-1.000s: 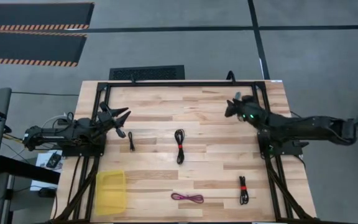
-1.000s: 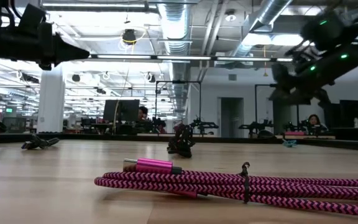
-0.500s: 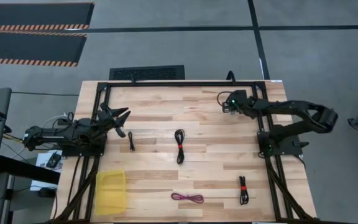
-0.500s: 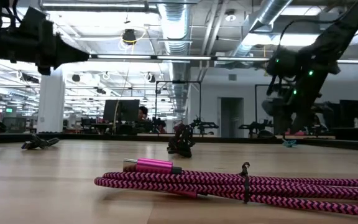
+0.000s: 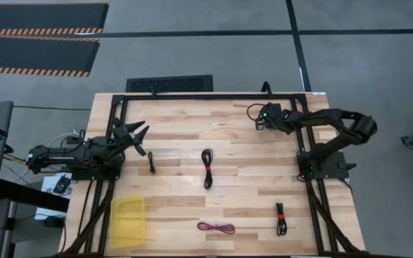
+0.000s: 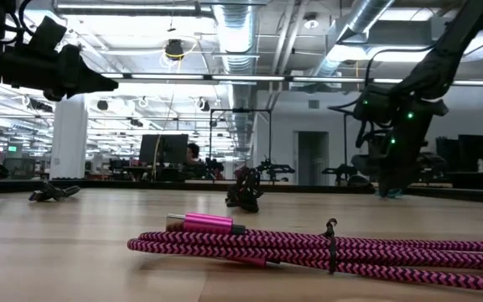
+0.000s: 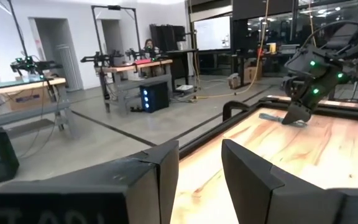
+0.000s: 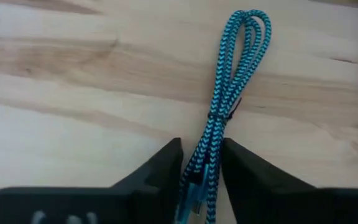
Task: Pick and place USB-C Cables
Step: Put the blue charger cable into the yellow bin
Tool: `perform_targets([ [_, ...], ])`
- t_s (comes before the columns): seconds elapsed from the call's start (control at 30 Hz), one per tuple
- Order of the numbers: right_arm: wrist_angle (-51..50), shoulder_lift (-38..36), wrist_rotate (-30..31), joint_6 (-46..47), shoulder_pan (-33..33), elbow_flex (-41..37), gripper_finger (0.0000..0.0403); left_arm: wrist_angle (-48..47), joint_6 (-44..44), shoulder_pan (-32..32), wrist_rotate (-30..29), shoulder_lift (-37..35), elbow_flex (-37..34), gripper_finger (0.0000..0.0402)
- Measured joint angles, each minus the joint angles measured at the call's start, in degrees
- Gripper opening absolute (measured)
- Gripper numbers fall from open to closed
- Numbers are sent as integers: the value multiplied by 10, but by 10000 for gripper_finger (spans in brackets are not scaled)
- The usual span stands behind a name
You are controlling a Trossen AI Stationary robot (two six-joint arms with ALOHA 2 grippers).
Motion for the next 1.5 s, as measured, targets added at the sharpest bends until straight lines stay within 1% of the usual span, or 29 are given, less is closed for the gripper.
perform_targets([
  [0.17,-7,-38,-22,-44,20,-3,44,0,-18,0,0,0,0,115],
  [0.23,-1,-56,-48,-69,40,-4,21,0,-23,0,0,0,0,115],
  [0.33,42,-77,-76,-113,84,-4,19,0,-34,0,0,0,0,115],
  [0.47,117,-87,-74,-164,173,-2,29,7,-41,1,2,1,0,115],
  [0.6,169,-81,-66,-226,269,29,28,37,-43,6,44,18,0,125],
  [0.67,189,-65,-57,-263,314,57,21,56,-51,10,71,36,0,135],
  [0.77,202,-41,-27,-305,365,108,21,87,-65,14,97,74,0,157],
  [0.83,207,-19,-15,-309,385,145,24,110,-70,14,118,101,0,172],
  [0.97,252,45,-18,-304,403,214,28,182,-69,14,201,162,0,197],
  [1.03,276,80,-40,-308,409,248,26,218,-65,14,226,191,0,202],
  [1.13,324,136,-78,-315,417,294,24,253,-70,14,237,228,0,203],
  [1.3,506,216,-146,-304,429,348,30,307,-70,14,245,278,0,203],
  [1.37,543,241,-166,-304,430,365,29,336,-63,13,277,292,0,203],
  [1.5,562,279,-192,-304,427,391,27,388,-63,5,333,311,0,203],
])
